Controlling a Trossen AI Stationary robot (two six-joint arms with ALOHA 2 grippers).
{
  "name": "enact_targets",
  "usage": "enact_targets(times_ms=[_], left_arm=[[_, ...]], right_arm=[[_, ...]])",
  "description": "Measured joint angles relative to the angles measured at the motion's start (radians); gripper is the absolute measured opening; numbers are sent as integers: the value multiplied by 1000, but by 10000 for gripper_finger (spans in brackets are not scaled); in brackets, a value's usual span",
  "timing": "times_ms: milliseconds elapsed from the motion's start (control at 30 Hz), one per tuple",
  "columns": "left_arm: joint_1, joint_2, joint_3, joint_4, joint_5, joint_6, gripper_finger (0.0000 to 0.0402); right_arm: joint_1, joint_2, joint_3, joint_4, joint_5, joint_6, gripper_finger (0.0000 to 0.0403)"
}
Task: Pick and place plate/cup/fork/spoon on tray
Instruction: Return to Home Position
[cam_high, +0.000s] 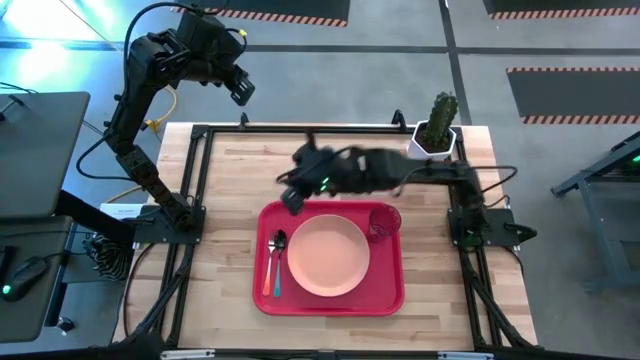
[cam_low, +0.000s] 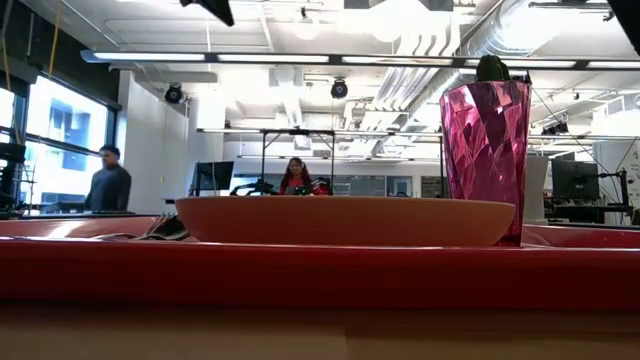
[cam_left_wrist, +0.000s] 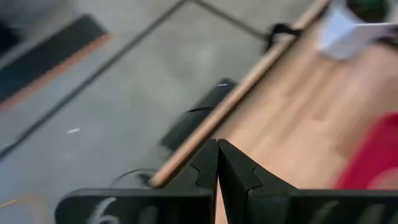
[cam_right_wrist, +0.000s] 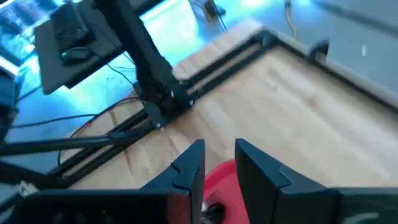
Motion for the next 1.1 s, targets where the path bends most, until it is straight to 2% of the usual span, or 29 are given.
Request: enact_targets(times_ms=[133,200,433,600,700,833,933,1100], left_arm=[[-5,0,0,1,159,0,0],[-23,0,0,6,199,0,0],[-149,-1,0,70,225,-53,0],[-284,-1,0,163,203,-97,0],[-384,-1,0,173,106,-138,0],[-537,-1,0,174,-78,-180,0],[-647,-2,-9,183,-210,-209,0],[-813,-36,-161,221,-449,-290,0]], right_arm=[[-33,-104,0,-79,-12,-164,80],[-45,-154,0,-143,-9,-227,80],[-68,-275,-17,-376,61,-336,80],[-81,-389,-220,-375,54,-371,80],[-97,-513,-432,-269,1,-375,80],[-113,-705,-713,-78,-76,-344,80],[-112,-832,-873,42,-123,-337,80],[-96,-1009,-1068,200,-139,-337,80]])
